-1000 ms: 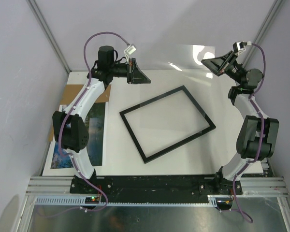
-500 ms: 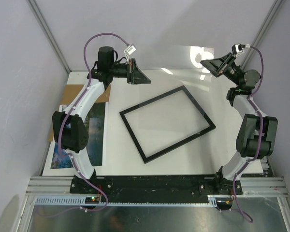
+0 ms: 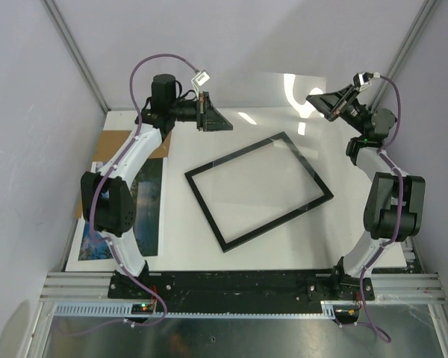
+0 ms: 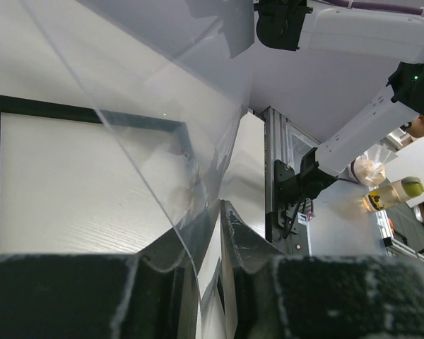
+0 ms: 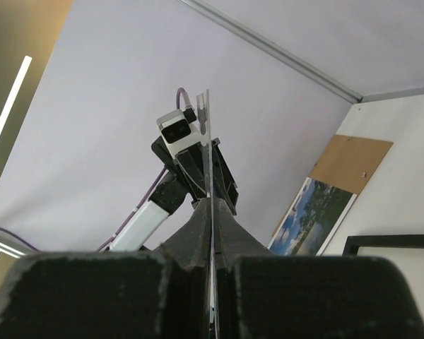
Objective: Put the photo into the frame
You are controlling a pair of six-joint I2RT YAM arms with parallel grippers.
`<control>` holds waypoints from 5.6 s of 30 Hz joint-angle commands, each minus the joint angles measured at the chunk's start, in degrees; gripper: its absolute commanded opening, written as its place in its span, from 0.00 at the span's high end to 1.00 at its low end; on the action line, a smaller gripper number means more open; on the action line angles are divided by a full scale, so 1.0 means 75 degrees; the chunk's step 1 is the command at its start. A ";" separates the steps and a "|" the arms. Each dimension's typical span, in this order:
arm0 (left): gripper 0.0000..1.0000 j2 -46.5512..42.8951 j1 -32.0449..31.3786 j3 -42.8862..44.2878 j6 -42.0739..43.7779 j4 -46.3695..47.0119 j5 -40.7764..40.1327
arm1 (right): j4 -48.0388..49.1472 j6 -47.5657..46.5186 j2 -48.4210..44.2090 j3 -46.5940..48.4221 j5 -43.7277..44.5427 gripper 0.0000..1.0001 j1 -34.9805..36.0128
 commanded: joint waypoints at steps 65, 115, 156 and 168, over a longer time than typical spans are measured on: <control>1.00 -0.3394 0.1708 -0.2236 -0.2598 0.1897 -0.4897 | -1.2479 -1.1261 -0.4020 -0.1823 0.7902 0.08 0.6628; 1.00 -0.3967 0.2680 -0.1675 -0.2679 0.1317 -0.5295 | -1.1839 -1.2121 -0.0470 -0.1639 0.8740 0.11 1.0314; 1.00 -0.4448 0.3639 -0.1990 -0.2715 0.1312 -0.5907 | -1.2607 -1.1652 0.1834 0.2563 0.8564 0.16 0.7609; 1.00 -0.4329 0.3667 -0.1937 -0.2745 0.1311 -0.5736 | -1.3088 -1.0923 -0.0049 -0.0117 0.8553 0.24 0.8447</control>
